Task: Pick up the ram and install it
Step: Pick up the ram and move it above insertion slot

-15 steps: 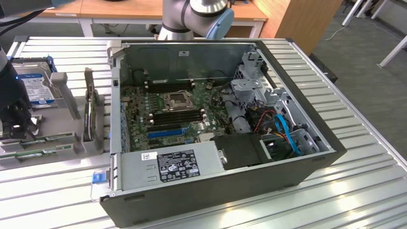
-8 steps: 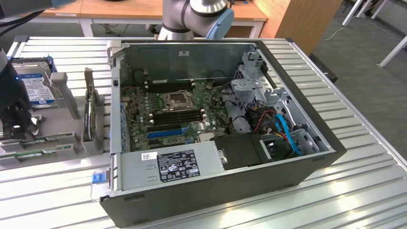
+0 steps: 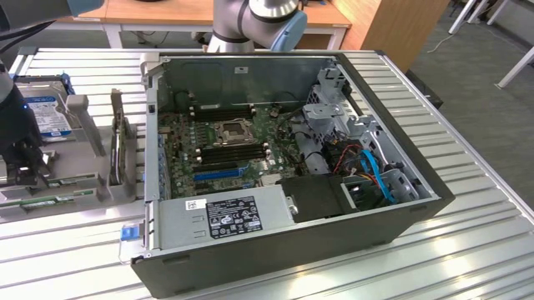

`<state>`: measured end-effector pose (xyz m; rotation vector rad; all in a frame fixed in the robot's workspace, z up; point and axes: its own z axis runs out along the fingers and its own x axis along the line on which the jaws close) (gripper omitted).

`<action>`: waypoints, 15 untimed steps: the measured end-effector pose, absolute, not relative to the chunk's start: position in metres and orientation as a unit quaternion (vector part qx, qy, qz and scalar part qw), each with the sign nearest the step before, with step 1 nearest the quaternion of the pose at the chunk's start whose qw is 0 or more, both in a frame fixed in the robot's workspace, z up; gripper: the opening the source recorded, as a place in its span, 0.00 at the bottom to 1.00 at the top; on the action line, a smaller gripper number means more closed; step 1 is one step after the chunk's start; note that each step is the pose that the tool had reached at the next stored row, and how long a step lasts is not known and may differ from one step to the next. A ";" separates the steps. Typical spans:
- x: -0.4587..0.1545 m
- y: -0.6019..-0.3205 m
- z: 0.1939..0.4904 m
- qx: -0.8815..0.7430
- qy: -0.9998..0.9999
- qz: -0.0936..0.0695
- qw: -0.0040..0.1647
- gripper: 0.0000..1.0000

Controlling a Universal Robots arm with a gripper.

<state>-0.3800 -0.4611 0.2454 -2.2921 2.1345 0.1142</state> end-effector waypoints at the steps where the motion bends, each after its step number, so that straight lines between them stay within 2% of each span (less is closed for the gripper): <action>1: -0.380 -0.461 0.244 -0.731 0.681 0.036 0.004 0.31; 15: -0.380 -0.461 0.231 -0.731 0.681 0.036 0.004 0.31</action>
